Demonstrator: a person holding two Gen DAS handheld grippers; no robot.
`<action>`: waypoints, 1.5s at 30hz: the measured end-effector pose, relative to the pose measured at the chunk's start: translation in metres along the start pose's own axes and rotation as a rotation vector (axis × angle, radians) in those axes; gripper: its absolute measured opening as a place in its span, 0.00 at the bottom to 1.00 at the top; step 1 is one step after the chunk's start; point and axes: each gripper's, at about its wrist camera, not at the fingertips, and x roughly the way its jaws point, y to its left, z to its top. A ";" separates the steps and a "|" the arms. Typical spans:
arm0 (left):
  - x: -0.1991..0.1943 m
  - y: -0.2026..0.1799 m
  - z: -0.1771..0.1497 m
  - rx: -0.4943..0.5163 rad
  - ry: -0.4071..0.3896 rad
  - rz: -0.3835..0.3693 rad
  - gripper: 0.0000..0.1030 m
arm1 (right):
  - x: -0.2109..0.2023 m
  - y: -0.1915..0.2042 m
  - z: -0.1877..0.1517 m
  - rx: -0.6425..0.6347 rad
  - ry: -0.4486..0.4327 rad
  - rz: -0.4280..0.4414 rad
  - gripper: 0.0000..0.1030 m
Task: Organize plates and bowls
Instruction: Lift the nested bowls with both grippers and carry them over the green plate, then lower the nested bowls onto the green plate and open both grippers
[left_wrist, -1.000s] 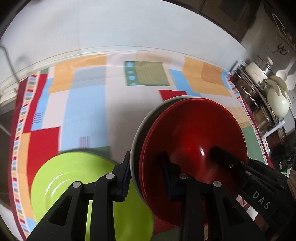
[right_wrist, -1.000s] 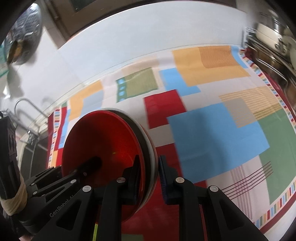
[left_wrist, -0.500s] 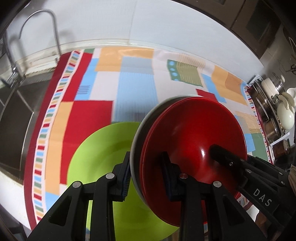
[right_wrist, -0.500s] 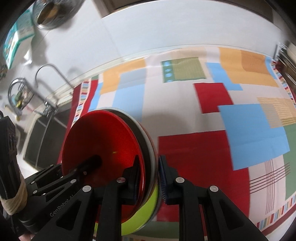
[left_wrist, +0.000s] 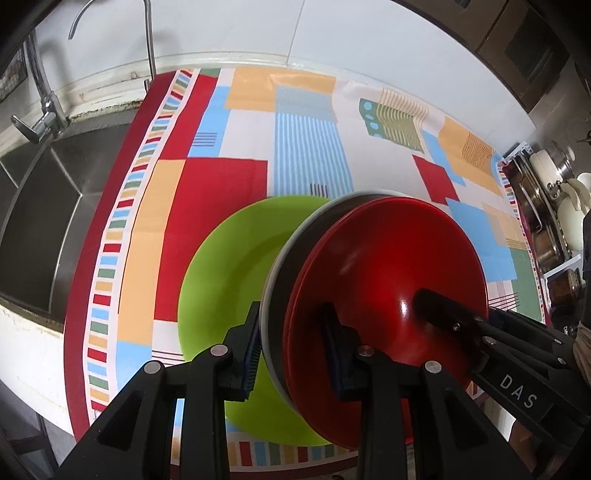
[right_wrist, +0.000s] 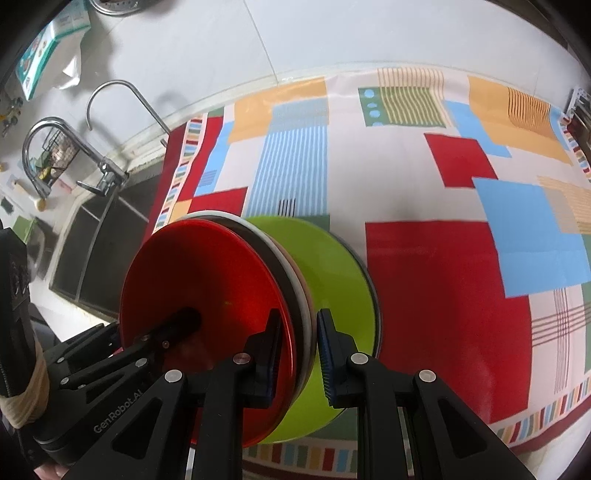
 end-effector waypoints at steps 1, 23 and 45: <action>0.000 0.001 -0.001 -0.001 0.002 0.002 0.29 | 0.002 0.000 -0.001 0.006 0.010 0.003 0.20; 0.023 0.013 -0.003 -0.001 0.071 -0.022 0.30 | 0.028 0.000 -0.004 0.033 0.087 -0.005 0.20; -0.033 -0.001 -0.022 0.078 -0.202 0.123 0.74 | -0.023 0.003 -0.017 -0.042 -0.167 -0.054 0.48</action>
